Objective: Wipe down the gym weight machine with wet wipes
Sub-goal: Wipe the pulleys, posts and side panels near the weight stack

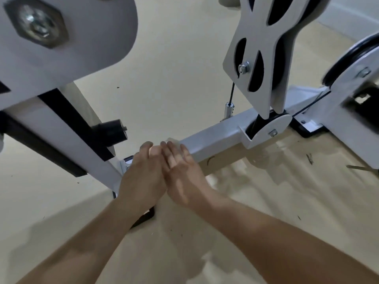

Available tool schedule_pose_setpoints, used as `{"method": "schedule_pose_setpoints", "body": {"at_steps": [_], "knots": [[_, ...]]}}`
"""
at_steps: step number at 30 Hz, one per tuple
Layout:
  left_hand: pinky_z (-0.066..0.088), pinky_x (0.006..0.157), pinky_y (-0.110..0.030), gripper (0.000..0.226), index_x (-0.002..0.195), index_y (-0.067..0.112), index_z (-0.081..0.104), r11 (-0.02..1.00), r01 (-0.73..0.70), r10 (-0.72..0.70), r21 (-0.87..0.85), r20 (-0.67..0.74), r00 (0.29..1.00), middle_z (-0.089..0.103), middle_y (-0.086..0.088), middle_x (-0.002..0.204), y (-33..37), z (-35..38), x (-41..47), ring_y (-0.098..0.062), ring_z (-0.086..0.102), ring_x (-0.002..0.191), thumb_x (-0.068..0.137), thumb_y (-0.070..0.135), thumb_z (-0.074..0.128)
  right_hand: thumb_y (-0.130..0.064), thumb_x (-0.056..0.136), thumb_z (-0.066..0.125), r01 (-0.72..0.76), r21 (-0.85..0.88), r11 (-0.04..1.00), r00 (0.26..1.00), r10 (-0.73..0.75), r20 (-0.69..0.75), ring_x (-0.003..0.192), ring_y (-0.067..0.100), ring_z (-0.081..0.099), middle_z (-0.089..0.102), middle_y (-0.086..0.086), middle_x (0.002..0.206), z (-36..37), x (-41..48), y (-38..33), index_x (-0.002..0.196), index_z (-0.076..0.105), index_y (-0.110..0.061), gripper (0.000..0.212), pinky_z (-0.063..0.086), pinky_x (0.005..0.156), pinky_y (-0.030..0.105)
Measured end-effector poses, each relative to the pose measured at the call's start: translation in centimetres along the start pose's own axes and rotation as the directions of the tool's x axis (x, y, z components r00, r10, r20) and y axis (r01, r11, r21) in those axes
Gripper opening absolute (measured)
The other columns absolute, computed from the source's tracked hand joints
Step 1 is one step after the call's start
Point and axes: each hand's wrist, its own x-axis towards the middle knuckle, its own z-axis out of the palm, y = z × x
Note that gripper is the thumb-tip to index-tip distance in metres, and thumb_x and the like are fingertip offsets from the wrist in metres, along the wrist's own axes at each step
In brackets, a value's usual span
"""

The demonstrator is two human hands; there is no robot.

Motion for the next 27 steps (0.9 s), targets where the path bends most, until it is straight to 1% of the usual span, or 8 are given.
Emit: {"method": "schedule_pose_setpoints", "body": {"at_steps": [6, 10, 11, 14, 18, 21, 23, 27], "knots": [[0.054, 0.084, -0.045, 0.060, 0.133, 0.008, 0.050, 0.963, -0.261, 0.260, -0.067, -0.018, 0.965, 0.041, -0.015, 0.148, 2.6, 1.7, 1.0, -0.035, 0.047, 0.128, 0.074, 0.004, 0.044, -0.018, 0.098, 0.030, -0.491, -0.122, 0.863, 0.851, 0.505, 0.146, 0.149, 0.037, -0.009, -0.011, 0.026, 0.159, -2.2, -1.7, 10.6, 0.150, -0.010, 0.005, 0.070, -0.008, 0.119, 0.043], [0.025, 0.117, -0.041, 0.065, 0.152, 0.012, 0.023, 0.909, -0.410, 0.402, 0.076, 0.103, 0.910, 0.016, -0.013, 0.160, 4.6, 2.1, 3.3, -0.029, 0.021, 0.146, 0.089, 0.025, 0.033, -0.056, 0.079, 0.062, -0.065, -0.155, 0.986, 0.938, 0.114, 0.329, 0.131, 0.019, 0.049, 0.058, 0.005, 0.137, 0.0, -2.8, 4.8, 0.151, 0.021, -0.002, 0.099, 0.002, 0.119, 0.032], [0.012, 0.121, -0.039, 0.071, 0.155, 0.014, 0.012, 0.877, -0.467, 0.445, 0.115, 0.177, 0.878, 0.003, -0.010, 0.163, 4.7, 2.4, 3.8, -0.025, 0.008, 0.149, 0.089, 0.028, 0.034, -0.060, 0.084, 0.053, -0.158, -0.176, 0.972, 0.921, 0.209, 0.328, 0.122, 0.012, 0.057, 0.063, -0.003, 0.131, 0.3, -2.6, 4.8, 0.151, 0.023, -0.005, 0.092, 0.007, 0.118, 0.025], [0.000, 0.121, -0.036, 0.078, 0.155, 0.014, -0.003, 0.845, -0.520, 0.468, 0.129, 0.292, 0.834, -0.007, -0.004, 0.163, 4.6, 2.6, 5.5, -0.018, -0.004, 0.150, 0.092, 0.033, 0.040, -0.023, 0.100, 0.035, -0.131, -0.166, 0.978, 0.813, 0.201, 0.547, 0.146, 0.035, 0.024, 0.036, 0.021, 0.152, -4.1, -2.5, 6.0, 0.147, 0.038, -0.001, 0.052, 0.005, 0.121, 0.042], [0.027, 0.115, -0.048, 0.072, 0.152, 0.000, 0.019, 0.831, -0.554, 0.526, 0.055, 0.248, 0.814, 0.018, -0.022, 0.159, 6.9, 3.8, 5.9, -0.036, 0.021, 0.146, 0.088, 0.034, 0.023, -0.025, 0.094, 0.048, -0.106, -0.124, 0.987, 0.848, 0.155, 0.507, 0.145, 0.030, 0.016, 0.039, 0.011, 0.149, -6.5, -4.6, 8.2, 0.133, 0.057, -0.013, 0.041, 0.022, 0.117, 0.044], [0.039, 0.108, -0.049, 0.062, 0.146, -0.002, 0.035, 0.838, -0.538, 0.520, 0.097, 0.157, 0.839, 0.035, -0.023, 0.151, 6.5, 5.1, 6.3, -0.038, 0.037, 0.139, 0.092, 0.025, 0.024, -0.025, 0.091, 0.051, -0.150, 0.045, 0.988, 0.876, 0.111, 0.470, 0.150, 0.023, 0.009, 0.014, 0.011, 0.161, -5.4, -6.9, 9.1, 0.151, 0.029, -0.009, 0.066, 0.030, 0.114, 0.043], [0.022, 0.117, -0.041, 0.060, 0.154, 0.006, 0.013, 0.864, -0.471, 0.456, 0.178, 0.121, 0.882, 0.013, -0.015, 0.161, 5.3, 5.7, 7.3, -0.029, 0.018, 0.148, 0.099, 0.021, 0.032, -0.023, 0.092, 0.051, -0.237, 0.217, 0.947, 0.893, 0.124, 0.433, 0.150, 0.021, 0.010, 0.004, 0.007, 0.164, -4.1, -8.2, 9.7, 0.155, 0.014, -0.009, 0.075, 0.030, 0.115, 0.039], [0.024, 0.112, -0.036, 0.079, 0.155, 0.015, 0.002, 0.928, -0.304, 0.286, 0.215, 0.113, 0.952, 0.016, -0.007, 0.160, 3.8, 5.5, 7.4, -0.027, 0.026, 0.142, 0.096, 0.037, 0.050, -0.013, 0.089, 0.052, -0.440, 0.608, 0.661, 0.896, 0.281, 0.343, 0.138, 0.022, 0.039, 0.038, 0.006, 0.154, -1.8, -8.5, 9.6, 0.152, 0.030, -0.021, 0.067, 0.037, 0.109, 0.033]]}}
